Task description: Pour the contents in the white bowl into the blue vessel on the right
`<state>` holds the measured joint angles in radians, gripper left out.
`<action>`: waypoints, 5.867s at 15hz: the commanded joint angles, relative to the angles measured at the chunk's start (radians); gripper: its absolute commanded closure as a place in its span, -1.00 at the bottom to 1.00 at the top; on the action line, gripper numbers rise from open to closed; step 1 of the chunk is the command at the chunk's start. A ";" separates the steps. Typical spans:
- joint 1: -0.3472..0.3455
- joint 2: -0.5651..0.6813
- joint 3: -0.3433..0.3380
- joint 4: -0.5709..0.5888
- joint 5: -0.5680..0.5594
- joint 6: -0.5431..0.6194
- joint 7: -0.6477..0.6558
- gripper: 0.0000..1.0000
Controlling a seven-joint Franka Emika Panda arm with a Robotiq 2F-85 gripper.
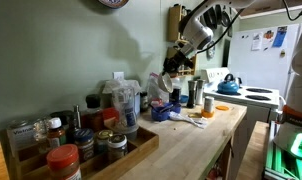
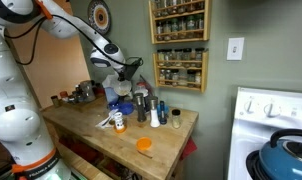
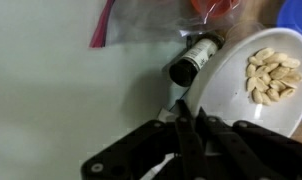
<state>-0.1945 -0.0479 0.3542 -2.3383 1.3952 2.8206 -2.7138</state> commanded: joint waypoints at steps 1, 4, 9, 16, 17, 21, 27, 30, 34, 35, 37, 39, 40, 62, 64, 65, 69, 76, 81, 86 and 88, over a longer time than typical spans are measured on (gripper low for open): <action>0.002 -0.010 -0.001 0.003 0.015 -0.004 -0.033 0.96; 0.001 -0.036 -0.009 0.012 0.027 -0.018 -0.034 0.96; 0.006 -0.083 -0.025 0.013 0.016 -0.025 -0.035 0.96; 0.028 -0.126 -0.041 0.010 0.018 -0.022 -0.033 0.96; 0.032 -0.133 -0.047 0.010 0.033 -0.015 -0.033 0.96; 0.042 -0.170 -0.086 -0.005 0.059 -0.010 -0.037 0.96; 0.085 -0.229 -0.134 -0.023 0.085 -0.008 -0.037 0.96; 0.110 -0.243 -0.149 -0.039 0.082 0.013 -0.037 0.96; 0.134 -0.233 -0.165 -0.058 0.077 0.021 -0.037 0.96; 0.109 -0.216 -0.146 -0.028 0.050 0.008 0.001 0.85; 0.113 -0.214 -0.149 -0.042 0.050 0.008 0.001 0.85; 0.115 -0.214 -0.151 -0.047 0.050 0.008 0.001 0.85; 0.116 -0.214 -0.151 -0.047 0.050 0.008 0.001 0.96; 0.168 -0.405 -0.219 -0.010 0.071 -0.042 -0.033 0.96; 0.192 -0.402 -0.233 -0.021 0.053 -0.032 -0.033 0.96; 0.209 -0.405 -0.245 -0.023 0.046 -0.022 -0.034 0.96; 0.263 -0.402 -0.308 -0.030 0.033 -0.008 -0.033 0.96; 0.385 -0.411 -0.443 -0.072 -0.024 0.001 -0.029 0.96; 0.499 -0.418 -0.551 -0.090 -0.068 0.029 -0.029 0.96; 0.689 -0.442 -0.679 -0.090 -0.070 0.169 -0.030 0.96; 0.773 -0.455 -0.740 -0.096 -0.078 0.219 -0.031 0.96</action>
<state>0.4542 -0.4488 -0.2946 -2.4082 1.3288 2.9705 -2.7137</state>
